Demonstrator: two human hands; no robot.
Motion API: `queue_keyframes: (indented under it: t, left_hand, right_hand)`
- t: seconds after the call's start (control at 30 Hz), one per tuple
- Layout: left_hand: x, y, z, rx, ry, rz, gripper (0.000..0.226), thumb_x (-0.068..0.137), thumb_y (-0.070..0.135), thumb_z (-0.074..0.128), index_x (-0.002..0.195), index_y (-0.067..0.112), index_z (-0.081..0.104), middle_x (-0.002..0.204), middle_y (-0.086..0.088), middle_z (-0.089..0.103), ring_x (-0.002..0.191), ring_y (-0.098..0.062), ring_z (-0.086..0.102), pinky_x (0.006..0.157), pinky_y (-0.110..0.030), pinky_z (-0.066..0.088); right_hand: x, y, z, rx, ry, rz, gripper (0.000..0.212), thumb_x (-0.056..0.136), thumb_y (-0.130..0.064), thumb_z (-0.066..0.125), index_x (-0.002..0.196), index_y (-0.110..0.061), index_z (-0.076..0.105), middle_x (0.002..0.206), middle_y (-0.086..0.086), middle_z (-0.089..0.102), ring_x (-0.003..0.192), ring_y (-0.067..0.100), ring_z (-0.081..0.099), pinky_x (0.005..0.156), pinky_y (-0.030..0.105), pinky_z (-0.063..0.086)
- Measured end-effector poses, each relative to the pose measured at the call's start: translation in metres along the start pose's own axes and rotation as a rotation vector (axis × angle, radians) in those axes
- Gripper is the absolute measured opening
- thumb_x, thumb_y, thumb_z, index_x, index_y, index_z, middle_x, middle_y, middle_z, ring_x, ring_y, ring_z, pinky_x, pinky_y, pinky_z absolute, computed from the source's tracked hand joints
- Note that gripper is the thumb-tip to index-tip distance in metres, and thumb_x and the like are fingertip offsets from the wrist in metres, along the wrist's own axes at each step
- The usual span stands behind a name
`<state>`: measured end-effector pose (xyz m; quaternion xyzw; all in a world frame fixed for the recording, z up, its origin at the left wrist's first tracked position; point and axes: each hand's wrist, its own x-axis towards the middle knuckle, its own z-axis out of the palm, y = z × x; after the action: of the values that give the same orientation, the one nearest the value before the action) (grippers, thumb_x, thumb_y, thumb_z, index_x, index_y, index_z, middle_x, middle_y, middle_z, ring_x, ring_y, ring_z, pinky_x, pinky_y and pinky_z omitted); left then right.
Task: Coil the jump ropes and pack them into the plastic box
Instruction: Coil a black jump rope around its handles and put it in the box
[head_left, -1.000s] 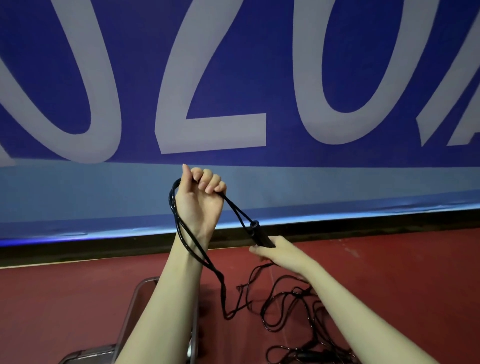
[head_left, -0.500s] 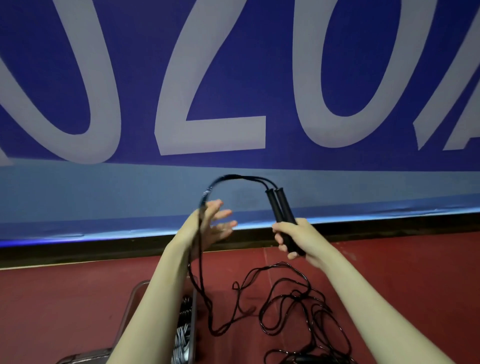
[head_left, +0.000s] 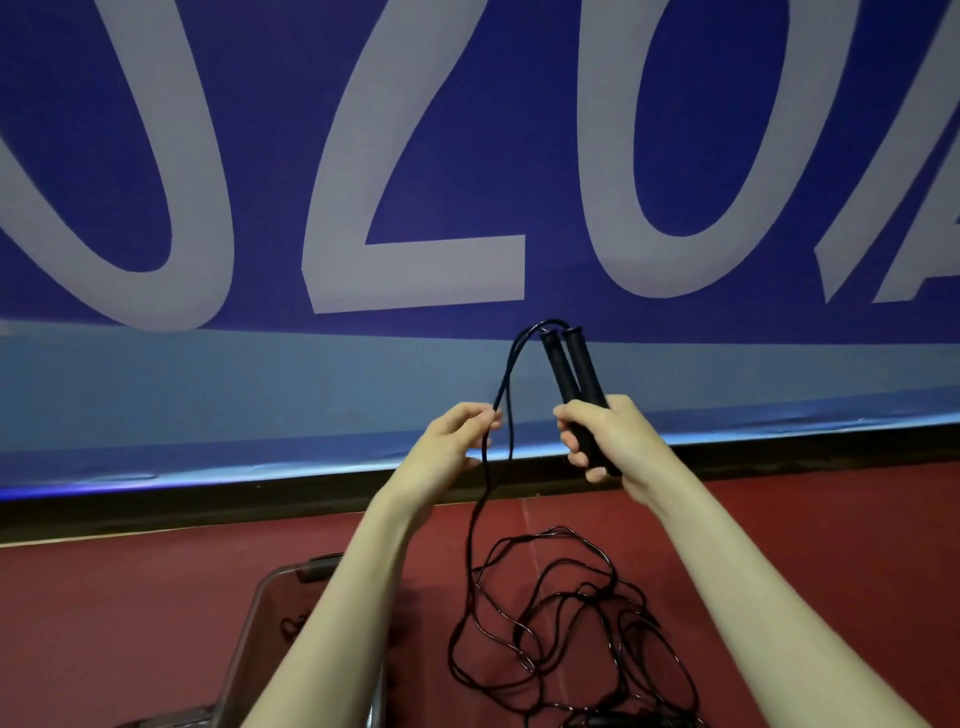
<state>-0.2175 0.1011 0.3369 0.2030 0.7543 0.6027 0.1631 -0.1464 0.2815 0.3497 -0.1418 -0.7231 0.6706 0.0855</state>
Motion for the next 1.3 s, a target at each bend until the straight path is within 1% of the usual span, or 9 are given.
queue_keyframes:
  t: [0.1, 0.23, 0.33, 0.43, 0.53, 0.6, 0.7, 0.93, 1.3]
  left_hand:
    - [0.000, 0.005, 0.012, -0.110, -0.045, 0.092, 0.026, 0.101, 0.034, 0.045, 0.112, 0.018, 0.063, 0.104, 0.011, 0.071, 0.105, -0.010, 0.064, 0.097, -0.027, 0.045]
    - [0.006, 0.009, 0.015, -0.108, 0.197, 0.220, 0.013, 0.095, 0.026, 0.059, 0.095, 0.014, 0.057, 0.083, 0.003, 0.051, 0.076, -0.006, 0.051, 0.077, -0.015, 0.041]
    - [0.009, 0.007, 0.013, -0.084, 0.221, 0.225, 0.038, 0.092, 0.032, 0.062, 0.127, 0.029, 0.046, 0.116, 0.009, 0.047, 0.099, -0.004, 0.052, 0.076, -0.010, 0.040]
    - [0.006, 0.000, 0.011, -0.055, 0.025, 0.129, 0.052, 0.094, 0.047, 0.053, 0.141, 0.046, 0.029, 0.132, 0.012, 0.048, 0.121, -0.011, 0.051, 0.096, -0.030, 0.039]
    - [0.005, -0.012, 0.012, -0.130, -0.153, 0.044, 0.035, 0.096, 0.051, 0.045, 0.121, 0.031, 0.058, 0.091, 0.003, 0.069, 0.095, -0.017, 0.067, 0.100, -0.038, 0.043]
    - [0.006, -0.021, 0.014, -0.248, -0.187, 0.025, 0.040, 0.091, 0.053, 0.049, 0.097, 0.020, 0.069, 0.069, 0.001, 0.054, 0.069, -0.019, 0.058, 0.081, -0.033, 0.045]
    - [0.008, -0.030, 0.012, -0.352, -0.175, 0.015, 0.036, 0.093, 0.044, 0.049, 0.087, 0.012, 0.065, 0.066, 0.000, 0.045, 0.060, -0.015, 0.047, 0.072, -0.026, 0.041]
    - [0.010, -0.037, 0.017, -0.005, -0.275, 0.012, 0.037, 0.102, 0.034, 0.042, 0.095, 0.005, 0.063, 0.071, -0.003, 0.057, 0.062, -0.013, 0.052, 0.069, -0.021, 0.045]
    - [0.022, 0.035, 0.026, 0.105, 0.020, 0.204, 0.031, 0.099, 0.032, 0.051, 0.079, 0.012, 0.064, 0.053, 0.009, 0.036, 0.048, -0.007, 0.029, 0.046, -0.017, 0.026]
  right_hand:
    - [-0.004, -0.005, 0.002, -0.111, -0.001, -0.060, 0.018, 0.089, -0.017, 0.058, 0.074, -0.011, 0.050, 0.056, 0.001, 0.047, 0.046, 0.014, 0.038, 0.040, 0.022, 0.022]
    - [-0.007, -0.010, 0.001, -0.111, 0.009, -0.083, 0.019, 0.089, -0.017, 0.058, 0.073, -0.011, 0.049, 0.057, 0.000, 0.048, 0.046, 0.013, 0.039, 0.040, 0.022, 0.024]
    - [-0.008, -0.014, -0.001, -0.104, -0.006, -0.088, 0.020, 0.090, -0.017, 0.058, 0.073, -0.011, 0.049, 0.058, 0.001, 0.048, 0.046, 0.013, 0.039, 0.039, 0.022, 0.024]
    - [-0.010, -0.014, -0.001, -0.116, -0.040, -0.090, 0.021, 0.090, -0.018, 0.059, 0.072, -0.011, 0.050, 0.058, 0.001, 0.048, 0.046, 0.012, 0.040, 0.039, 0.022, 0.024]
    - [-0.008, -0.013, 0.000, -0.042, -0.049, -0.064, 0.018, 0.090, -0.018, 0.060, 0.075, -0.011, 0.054, 0.059, 0.002, 0.049, 0.046, 0.013, 0.040, 0.039, 0.021, 0.023]
    - [-0.004, -0.014, -0.001, 0.100, -0.030, -0.008, 0.015, 0.090, -0.019, 0.060, 0.078, -0.010, 0.056, 0.060, 0.003, 0.049, 0.046, 0.014, 0.039, 0.038, 0.019, 0.022]
    - [0.000, -0.015, -0.005, 0.344, 0.030, 0.111, 0.014, 0.089, -0.021, 0.062, 0.082, -0.010, 0.058, 0.061, 0.002, 0.049, 0.044, 0.012, 0.039, 0.035, 0.017, 0.021]
    - [0.008, -0.006, 0.000, 0.496, 0.180, 0.165, 0.012, 0.088, -0.019, 0.062, 0.085, -0.009, 0.056, 0.062, 0.003, 0.049, 0.043, 0.012, 0.038, 0.035, 0.017, 0.021]
    - [0.049, -0.037, 0.003, 0.517, 0.189, 0.196, 0.033, 0.088, -0.037, 0.068, 0.102, -0.007, 0.065, 0.077, 0.007, 0.064, 0.047, 0.013, 0.046, 0.035, 0.020, 0.027]
